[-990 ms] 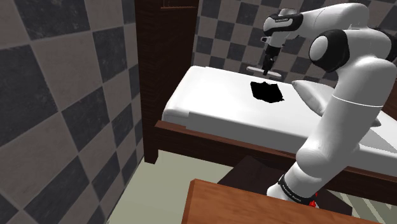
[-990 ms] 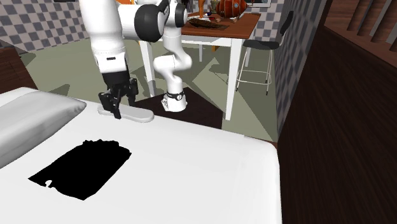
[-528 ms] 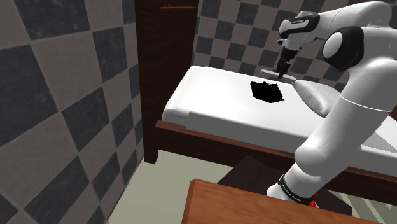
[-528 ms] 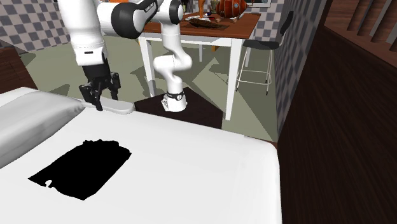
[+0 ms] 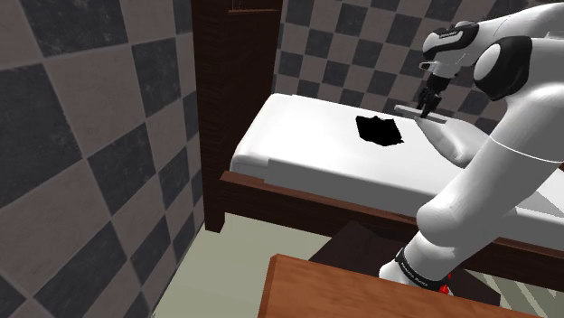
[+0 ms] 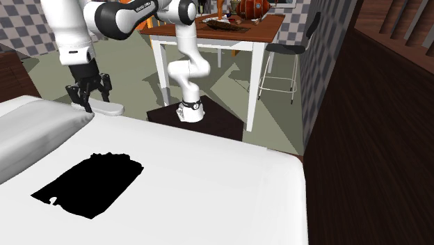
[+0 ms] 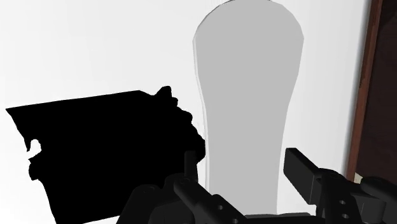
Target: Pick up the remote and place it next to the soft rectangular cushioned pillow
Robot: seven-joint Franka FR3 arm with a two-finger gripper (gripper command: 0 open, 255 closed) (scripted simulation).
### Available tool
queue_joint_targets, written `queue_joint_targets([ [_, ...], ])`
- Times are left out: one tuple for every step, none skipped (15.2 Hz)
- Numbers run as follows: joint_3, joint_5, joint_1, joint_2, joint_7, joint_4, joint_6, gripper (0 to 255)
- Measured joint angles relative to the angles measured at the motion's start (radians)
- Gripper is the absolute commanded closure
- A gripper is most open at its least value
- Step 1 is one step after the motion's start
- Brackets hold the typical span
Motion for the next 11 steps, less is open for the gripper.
queue_joint_targets([
  [-0.01,-0.003,-0.011,-0.007,-0.02,-0.009,0.003,255],
  [-0.018,-0.009,-0.02,-0.017,-0.037,-0.02,0.006,255],
  [-0.03,-0.005,-0.032,-0.013,-0.061,-0.017,0.008,255],
  [-0.041,-0.003,-0.046,-0.011,-0.087,-0.01,0.001,255],
  [-0.053,-0.006,-0.058,-0.018,-0.111,-0.02,0.005,255],
  [-0.062,-0.002,-0.069,-0.012,-0.131,-0.012,0.002,255],
  [-0.066,-0.001,-0.073,-0.011,-0.14,-0.018,0.008,255],
  [-0.068,-0.001,-0.075,-0.012,-0.145,-0.031,0.02,255],
  [-0.069,0.001,-0.077,-0.009,-0.148,-0.04,0.032,255],
  [-0.069,0.003,-0.078,-0.007,-0.151,-0.048,0.041,255],
  [-0.069,0.005,-0.078,-0.003,-0.151,-0.055,0.051,255],
])
